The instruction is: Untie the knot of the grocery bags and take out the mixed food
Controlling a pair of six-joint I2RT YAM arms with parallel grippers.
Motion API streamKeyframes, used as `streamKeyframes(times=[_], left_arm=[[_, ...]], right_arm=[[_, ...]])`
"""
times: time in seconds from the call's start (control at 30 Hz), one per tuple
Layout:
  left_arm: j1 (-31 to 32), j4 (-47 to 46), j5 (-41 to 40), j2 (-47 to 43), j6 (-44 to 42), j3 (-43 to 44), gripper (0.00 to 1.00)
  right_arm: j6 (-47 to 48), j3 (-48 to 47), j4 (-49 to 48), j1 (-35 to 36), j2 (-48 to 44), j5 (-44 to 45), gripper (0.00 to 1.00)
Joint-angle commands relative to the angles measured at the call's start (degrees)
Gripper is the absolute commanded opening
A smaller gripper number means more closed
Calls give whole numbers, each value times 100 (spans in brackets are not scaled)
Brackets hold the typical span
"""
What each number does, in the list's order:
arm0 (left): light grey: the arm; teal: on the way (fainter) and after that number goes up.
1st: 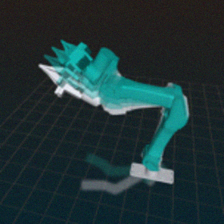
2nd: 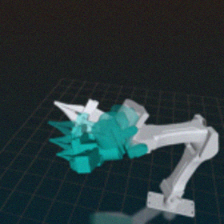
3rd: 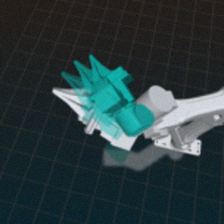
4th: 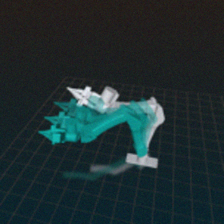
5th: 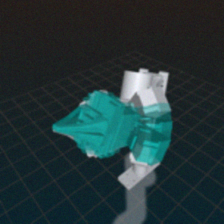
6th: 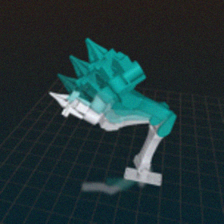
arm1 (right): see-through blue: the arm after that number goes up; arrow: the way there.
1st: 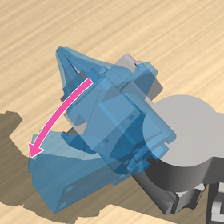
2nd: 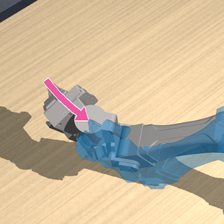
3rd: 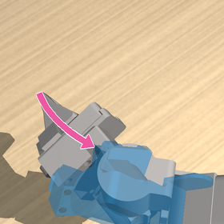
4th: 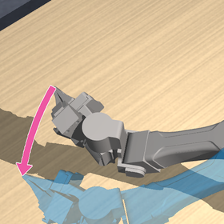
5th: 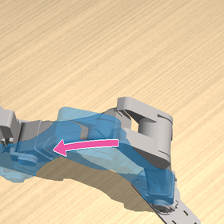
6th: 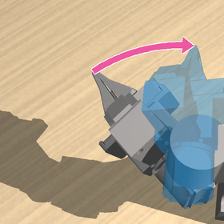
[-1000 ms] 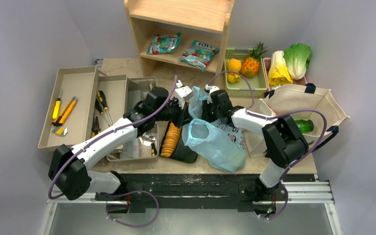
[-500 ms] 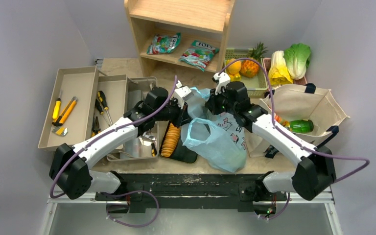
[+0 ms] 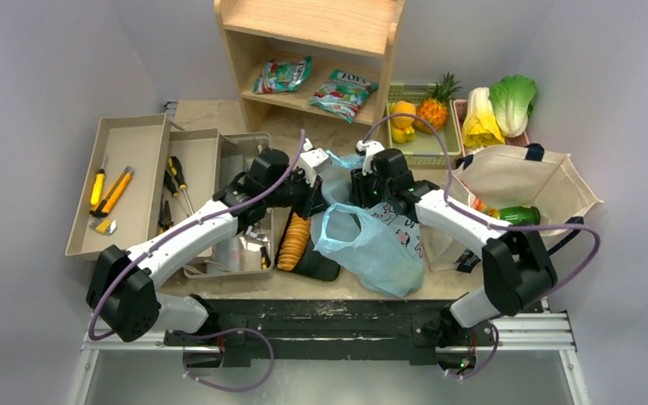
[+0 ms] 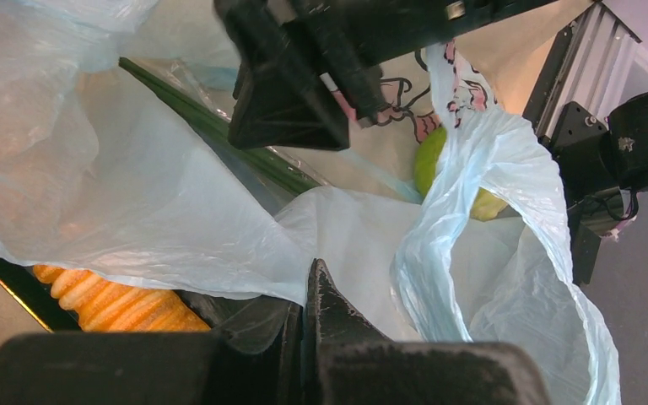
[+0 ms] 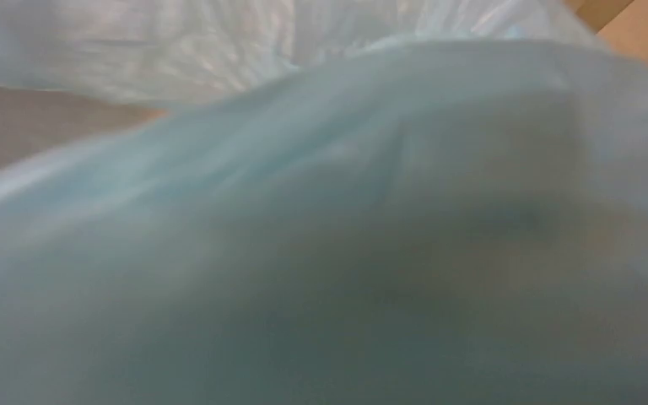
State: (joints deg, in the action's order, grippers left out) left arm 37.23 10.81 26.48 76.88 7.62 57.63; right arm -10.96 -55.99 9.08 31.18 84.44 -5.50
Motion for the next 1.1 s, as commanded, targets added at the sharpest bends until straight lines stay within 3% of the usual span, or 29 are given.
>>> streamKeyframes(times=[0.0, 0.1, 0.13, 0.3, 0.43, 0.47, 0.5, 0.57, 0.7, 0.83, 1.07], left_arm=[[-18, -109, 89, -142, -196, 210, 0], [-22, -114, 55, -164, -174, 189, 0], [-23, -118, 43, -164, -171, 188, 0], [-22, -158, -4, -204, -194, 179, 0], [-22, -168, -20, -218, -217, 173, 0], [-19, -166, -24, -213, -221, 170, 0], [-22, -167, -37, -209, -216, 170, 0], [-23, -154, -63, -194, -232, 171, 0], [-36, -87, -139, -133, -278, 218, 0], [-96, -41, -178, 5, -187, 298, 0], [-230, 8, -168, 311, 77, 557, 0]], right_arm=[[-116, -29, -420, 7, 284, 241, 43], [-143, -235, -451, 5, 597, 249, 57], [-200, -263, -458, 6, 693, 306, 57], [-297, -373, -405, -123, 1221, 784, 44], [-278, -521, -386, -210, 1502, 822, 43], [-248, -572, -380, -217, 1551, 741, 40], [-229, -620, -376, -220, 1586, 674, 31], [-172, -721, -267, -223, 1578, 597, 3], [-28, -835, 162, -242, 1073, 544, 0], [154, -626, 311, -238, 143, -224, 0], [609, -174, 541, -240, -1075, -696, 0]])
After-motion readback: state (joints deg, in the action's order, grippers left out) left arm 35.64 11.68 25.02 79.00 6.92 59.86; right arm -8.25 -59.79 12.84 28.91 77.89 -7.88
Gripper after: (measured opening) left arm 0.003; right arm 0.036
